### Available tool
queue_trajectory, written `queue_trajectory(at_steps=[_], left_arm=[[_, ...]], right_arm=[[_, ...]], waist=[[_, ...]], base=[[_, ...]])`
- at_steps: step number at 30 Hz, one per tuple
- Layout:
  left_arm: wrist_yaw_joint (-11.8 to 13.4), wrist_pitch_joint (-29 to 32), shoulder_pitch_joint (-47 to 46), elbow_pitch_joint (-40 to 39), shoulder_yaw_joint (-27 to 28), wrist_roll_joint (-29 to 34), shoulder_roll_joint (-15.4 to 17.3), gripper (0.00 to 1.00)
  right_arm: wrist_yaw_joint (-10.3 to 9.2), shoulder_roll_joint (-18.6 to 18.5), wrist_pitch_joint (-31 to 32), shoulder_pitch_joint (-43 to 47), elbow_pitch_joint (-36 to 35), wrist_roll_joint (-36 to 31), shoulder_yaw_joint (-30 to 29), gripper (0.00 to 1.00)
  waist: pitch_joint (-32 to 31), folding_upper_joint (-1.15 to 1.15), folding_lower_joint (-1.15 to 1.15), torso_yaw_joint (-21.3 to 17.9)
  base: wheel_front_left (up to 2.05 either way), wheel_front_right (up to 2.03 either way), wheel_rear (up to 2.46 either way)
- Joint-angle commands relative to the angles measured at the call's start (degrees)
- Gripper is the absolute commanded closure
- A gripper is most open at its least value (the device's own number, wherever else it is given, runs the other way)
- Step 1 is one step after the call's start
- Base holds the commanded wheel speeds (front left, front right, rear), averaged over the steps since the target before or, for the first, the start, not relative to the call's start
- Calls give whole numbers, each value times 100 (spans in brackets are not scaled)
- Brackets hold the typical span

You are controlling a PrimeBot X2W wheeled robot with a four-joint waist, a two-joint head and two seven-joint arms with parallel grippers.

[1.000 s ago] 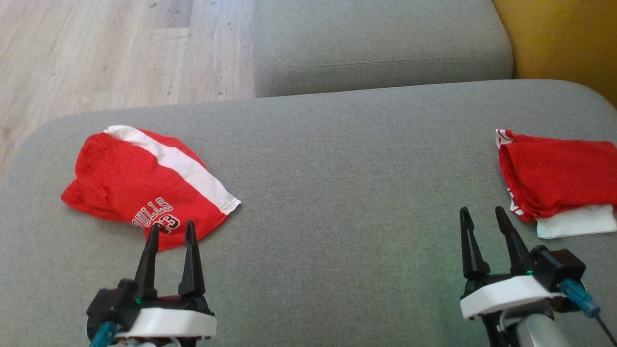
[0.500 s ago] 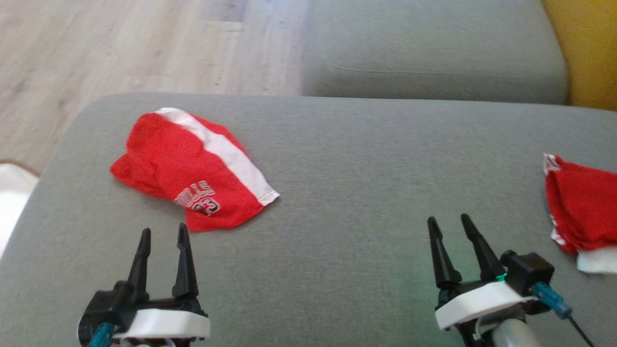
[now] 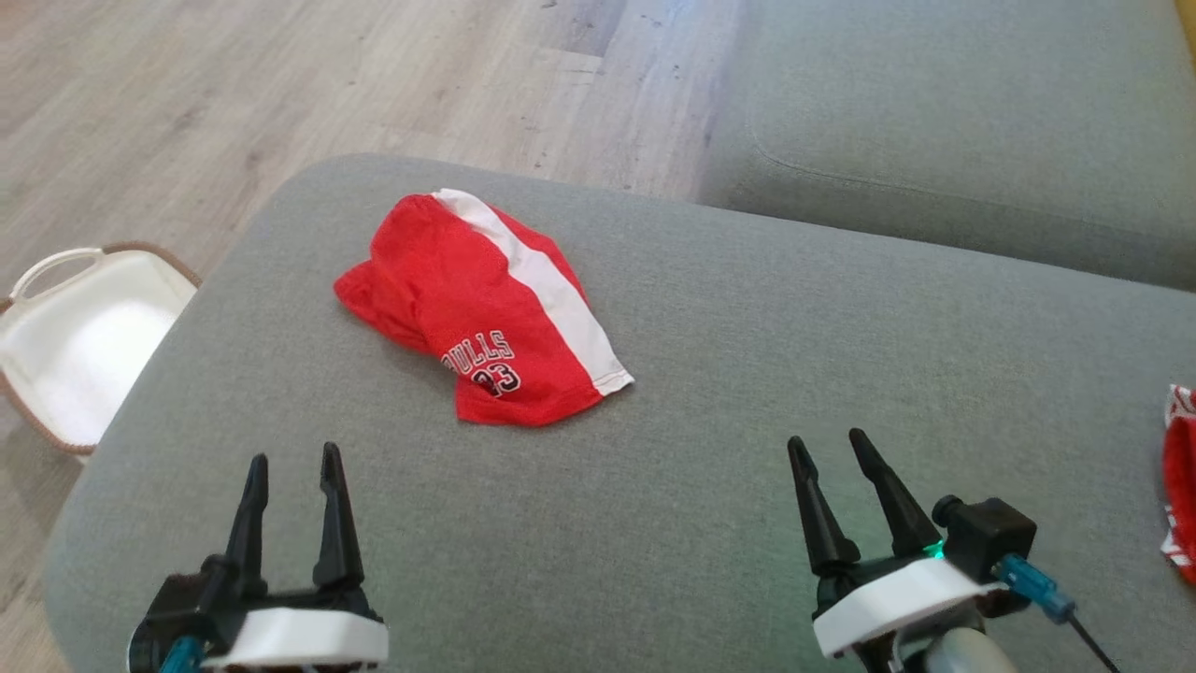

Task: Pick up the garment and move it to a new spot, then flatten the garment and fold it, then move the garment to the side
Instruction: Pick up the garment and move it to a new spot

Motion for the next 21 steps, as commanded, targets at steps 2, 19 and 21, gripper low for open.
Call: queue_trajectory(at_steps=[2, 19, 21], left_arm=[[-21, -31, -165, -195, 250, 20, 20, 0], [-347, 1274, -2973, 692, -103, 261, 957, 0], [-378, 1786, -3569, 1121, -375, 176, 1230, 0]], right_arm=[[-5, -26, -78, -116, -159, 35, 142, 0], [-5, -26, 117, -786, -634, -600, -96, 0], [-5, -26, 164, -904, -758, -692, -91, 0]], waist=[[22, 0, 0, 46], [1466, 0, 0, -524], [1704, 0, 0, -675]], base=[[0, 0, 0], [0, 0, 0], [0, 0, 0]])
